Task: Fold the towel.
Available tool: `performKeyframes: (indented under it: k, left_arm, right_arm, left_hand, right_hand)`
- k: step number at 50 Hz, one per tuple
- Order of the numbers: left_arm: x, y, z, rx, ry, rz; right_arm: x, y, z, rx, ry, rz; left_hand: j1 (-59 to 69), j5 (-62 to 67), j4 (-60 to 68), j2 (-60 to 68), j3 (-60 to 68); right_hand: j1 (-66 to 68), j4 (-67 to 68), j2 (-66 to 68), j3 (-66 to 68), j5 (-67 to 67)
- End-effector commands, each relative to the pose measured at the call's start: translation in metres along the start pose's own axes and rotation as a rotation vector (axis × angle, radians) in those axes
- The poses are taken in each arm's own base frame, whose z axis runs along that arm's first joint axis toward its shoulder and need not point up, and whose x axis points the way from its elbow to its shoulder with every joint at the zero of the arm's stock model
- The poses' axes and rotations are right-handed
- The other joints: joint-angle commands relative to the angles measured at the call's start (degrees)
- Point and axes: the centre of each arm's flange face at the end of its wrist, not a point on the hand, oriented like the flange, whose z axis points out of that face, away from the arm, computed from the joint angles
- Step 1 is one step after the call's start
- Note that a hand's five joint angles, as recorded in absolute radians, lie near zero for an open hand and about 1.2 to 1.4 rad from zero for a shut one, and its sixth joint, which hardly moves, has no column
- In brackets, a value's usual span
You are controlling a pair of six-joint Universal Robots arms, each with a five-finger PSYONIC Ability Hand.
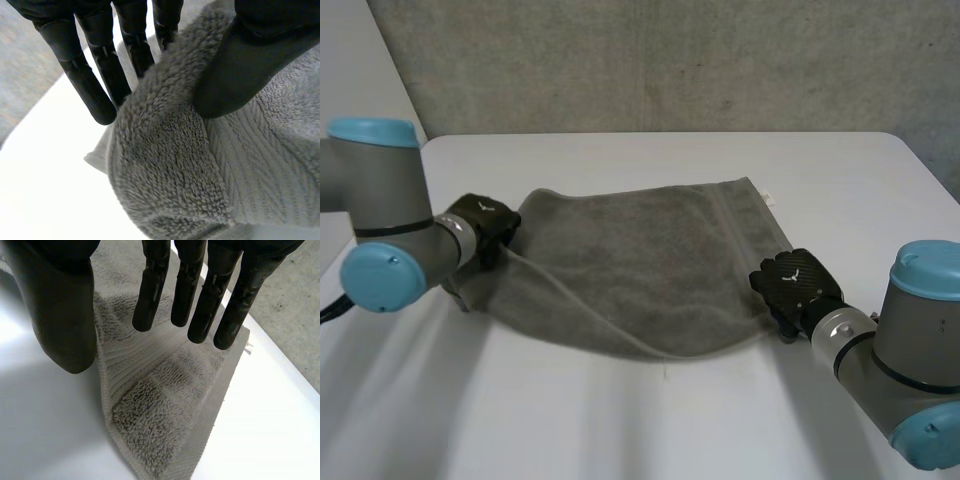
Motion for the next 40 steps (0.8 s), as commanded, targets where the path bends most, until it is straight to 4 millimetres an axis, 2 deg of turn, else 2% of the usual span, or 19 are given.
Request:
performKeyframes:
  k: [1,2,3,5,10,14,18,20,22,31,40]
  left_arm:
    - [-0.006,-0.012,-0.043,0.074,-0.039,-0.107]
    - [-0.006,-0.010,-0.052,0.084,-0.047,-0.142]
    - [-0.006,-0.010,-0.052,0.084,-0.047,-0.142]
    - [-0.002,-0.005,-0.071,0.109,-0.055,-0.193]
    - [0.000,0.003,-0.087,0.140,-0.079,-0.222]
    - [0.000,0.027,-0.102,0.183,-0.148,-0.239]
    - [-0.004,0.030,-0.106,0.227,-0.194,-0.245]
    - [-0.012,0.034,-0.107,0.253,-0.238,-0.255]
    - [-0.015,0.035,-0.108,0.265,-0.253,-0.261]
    - [-0.017,0.038,-0.107,0.289,-0.263,-0.351]
    - [-0.018,0.045,-0.103,0.266,-0.262,-0.383]
  right_arm:
    - [0.003,-0.004,-0.002,0.008,0.008,0.001]
    - [0.002,-0.003,-0.002,0.008,0.005,0.000]
    - [0.002,-0.004,-0.002,0.008,0.005,0.001]
    - [0.002,-0.004,-0.002,0.006,0.005,-0.001]
    - [0.002,-0.004,-0.002,0.008,0.008,0.002]
    - [0.006,-0.004,0.000,0.005,0.021,0.005]
    - [0.016,-0.002,0.003,-0.002,0.052,0.011]
    - [0.026,0.001,0.006,-0.011,0.077,0.018]
    - [0.028,0.002,0.008,-0.015,0.081,0.020]
    - [0.045,0.011,0.016,-0.039,0.120,0.039]
    - [0.041,0.015,0.016,-0.067,0.093,0.057]
  left_hand:
    - [-5.82,-15.85,-6.04,-6.12,-6.51]
    - [-5.82,-15.85,-6.04,-6.12,-6.51]
    - [-5.82,-15.85,-6.04,-6.12,-6.51]
    - [-5.99,-16.01,-6.21,-6.28,-6.68]
    - [-5.99,-16.01,-6.21,-6.28,-6.68]
    - [-5.82,-15.85,-6.04,-6.12,-6.51]
    - [-3.64,-13.66,-3.85,-3.93,-4.32]
    - [6.23,-3.79,6.02,5.94,5.55]
    - [8.93,-1.09,8.72,8.64,8.24]
    - [8.96,-1.07,8.74,8.66,8.27]
    - [8.96,-1.07,8.74,8.66,8.27]
  right_hand:
    - [0.11,-1.22,-2.53,-1.59,0.29]
    - [0.11,-1.22,-2.53,-1.59,0.29]
    - [0.11,-1.22,-2.53,-1.59,0.29]
    - [0.11,-1.22,-2.53,-1.59,0.29]
    - [-0.39,-1.72,-3.03,-2.09,-0.21]
    - [-1.57,-2.90,-4.21,-3.27,-1.39]
    - [-2.24,-3.57,-4.88,-3.94,-2.06]
    - [-3.25,-4.58,-5.89,-4.95,-3.07]
    - [-3.42,-4.75,-6.06,-5.12,-3.24]
    - [-2.41,-3.74,-5.05,-4.11,-2.23]
    - [-1.40,-2.73,-4.04,-3.10,-1.22]
